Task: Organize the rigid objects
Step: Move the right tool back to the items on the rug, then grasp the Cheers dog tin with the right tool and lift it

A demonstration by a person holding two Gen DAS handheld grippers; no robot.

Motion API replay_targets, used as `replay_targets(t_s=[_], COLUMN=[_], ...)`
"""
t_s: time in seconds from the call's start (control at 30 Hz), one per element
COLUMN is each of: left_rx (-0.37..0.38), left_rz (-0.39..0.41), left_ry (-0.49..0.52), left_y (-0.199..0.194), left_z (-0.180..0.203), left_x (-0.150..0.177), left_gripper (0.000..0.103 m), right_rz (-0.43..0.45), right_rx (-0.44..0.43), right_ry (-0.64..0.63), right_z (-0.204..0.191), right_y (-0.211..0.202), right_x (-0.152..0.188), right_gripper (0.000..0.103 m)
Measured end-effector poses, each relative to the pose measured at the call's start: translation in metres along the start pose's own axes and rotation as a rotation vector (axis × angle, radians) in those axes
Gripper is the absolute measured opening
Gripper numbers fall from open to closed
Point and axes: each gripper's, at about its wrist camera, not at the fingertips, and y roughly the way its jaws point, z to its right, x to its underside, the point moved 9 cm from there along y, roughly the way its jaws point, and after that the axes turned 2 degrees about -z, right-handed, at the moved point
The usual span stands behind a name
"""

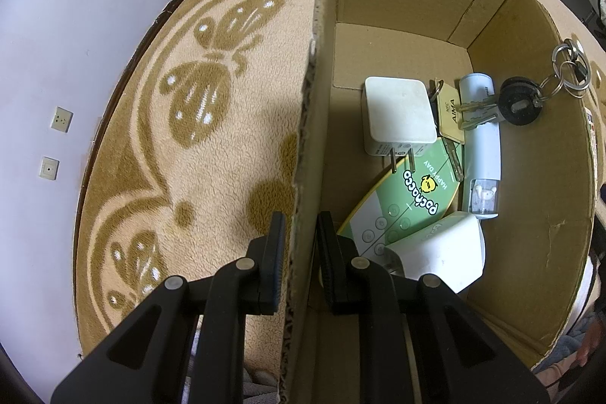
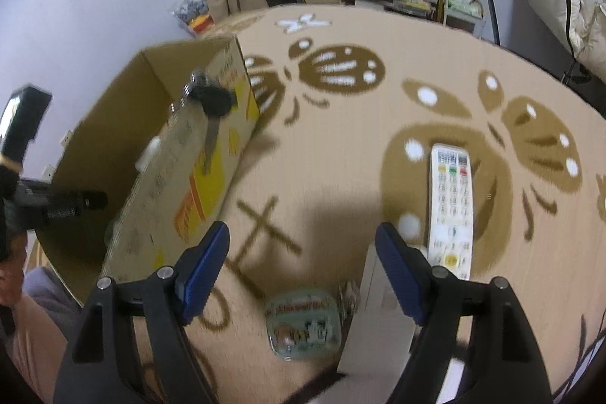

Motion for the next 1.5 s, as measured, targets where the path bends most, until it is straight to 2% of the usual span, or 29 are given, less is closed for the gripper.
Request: replay_targets(t_s=[0.33, 0.4, 0.5, 0.63, 0.9, 0.93, 0.97, 1.0, 1.27, 1.5], left_rx=[0.002, 0.003, 0.0, -0.001, 0.001, 0.004, 0.008, 0.009, 0.008, 0.009], left_rz=[-0.001, -0.001, -0.001, -0.001, -0.001, -0.002, -0.002, -0.002, -0.001, -0.002], left_ry=[-0.001, -0.001, 0.001, 0.002, 0.001, -0.001, -0.003, -0.003, 0.002, 0.0], left_y=[0.0, 0.0, 0.0, 0.0, 0.0, 0.0, 0.001, 0.0, 0.0, 0.0], left_z=[-0.002, -0.002, -0.002, -0.002, -0.001, -0.001, -0.001, -0.001, 0.0, 0.0], left_x=[0.001, 0.001, 0.002, 0.001, 0.002, 0.002, 0.002, 0.002, 0.003, 0.003], left_gripper=[0.017, 0.017, 0.017, 0.017, 0.017, 0.017, 0.016, 0.016, 0.015, 0.015], right_rz=[-0.111, -0.116, -0.115, -0.138, -0.16, -0.161, -0.168, -0.189, -0.104, 0.02], right_rx=[-0.03, 0.006, 0.045, 0.053, 0.129, 0.14, 0.109, 0.077, 0.064, 0.053], right_ry=[0.016, -0.023, -0.04, -0.058, -0.108, -0.112, -0.102, -0.075, -0.021, 0.005], right_z=[-0.004, -0.007, -0.007, -0.009, -0.007, -0.006, -0.008, -0.007, -0.005, -0.006], right_y=[0.017, 0.019, 0.019, 0.017, 0.02, 0.021, 0.022, 0.026, 0.023, -0.002], right_x=[0.031, 0.035, 0.036, 0.042, 0.049, 0.051, 0.052, 0.055, 0.038, -0.009], right_gripper=[0.083, 0.083, 0.076, 0.076, 0.075, 0.073, 0.067, 0.056, 0.056, 0.056])
